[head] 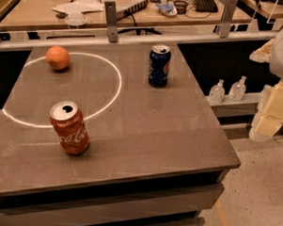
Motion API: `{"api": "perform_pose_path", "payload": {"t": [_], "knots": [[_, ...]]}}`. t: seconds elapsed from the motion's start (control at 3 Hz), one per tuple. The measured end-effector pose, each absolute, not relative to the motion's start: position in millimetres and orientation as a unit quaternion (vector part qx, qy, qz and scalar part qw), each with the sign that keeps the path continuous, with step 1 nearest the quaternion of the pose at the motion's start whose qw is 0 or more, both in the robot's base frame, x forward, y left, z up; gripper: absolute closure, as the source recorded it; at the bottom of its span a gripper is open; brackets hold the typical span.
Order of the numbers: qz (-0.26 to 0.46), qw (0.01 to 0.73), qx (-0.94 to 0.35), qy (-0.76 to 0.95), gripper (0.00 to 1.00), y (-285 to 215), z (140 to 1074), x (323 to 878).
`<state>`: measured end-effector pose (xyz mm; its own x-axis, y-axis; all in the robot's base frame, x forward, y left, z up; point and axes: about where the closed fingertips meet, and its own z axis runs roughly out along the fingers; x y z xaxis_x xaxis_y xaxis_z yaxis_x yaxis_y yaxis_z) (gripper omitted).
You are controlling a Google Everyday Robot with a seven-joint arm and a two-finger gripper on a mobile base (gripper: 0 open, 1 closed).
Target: Pick pepsi can
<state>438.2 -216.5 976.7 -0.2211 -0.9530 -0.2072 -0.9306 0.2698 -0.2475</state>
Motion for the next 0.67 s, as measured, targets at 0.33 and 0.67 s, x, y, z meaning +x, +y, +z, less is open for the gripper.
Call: {"api": "perform_pose_path", "payload": {"t": [0.33,0.67], "knots": [[-0.031,0.165,-0.602,0.781,0.00,-216.3,976.9,439.4],[0.017,0.232,-0.582,0.779,0.00,-214.2,981.0,454.3]]}}
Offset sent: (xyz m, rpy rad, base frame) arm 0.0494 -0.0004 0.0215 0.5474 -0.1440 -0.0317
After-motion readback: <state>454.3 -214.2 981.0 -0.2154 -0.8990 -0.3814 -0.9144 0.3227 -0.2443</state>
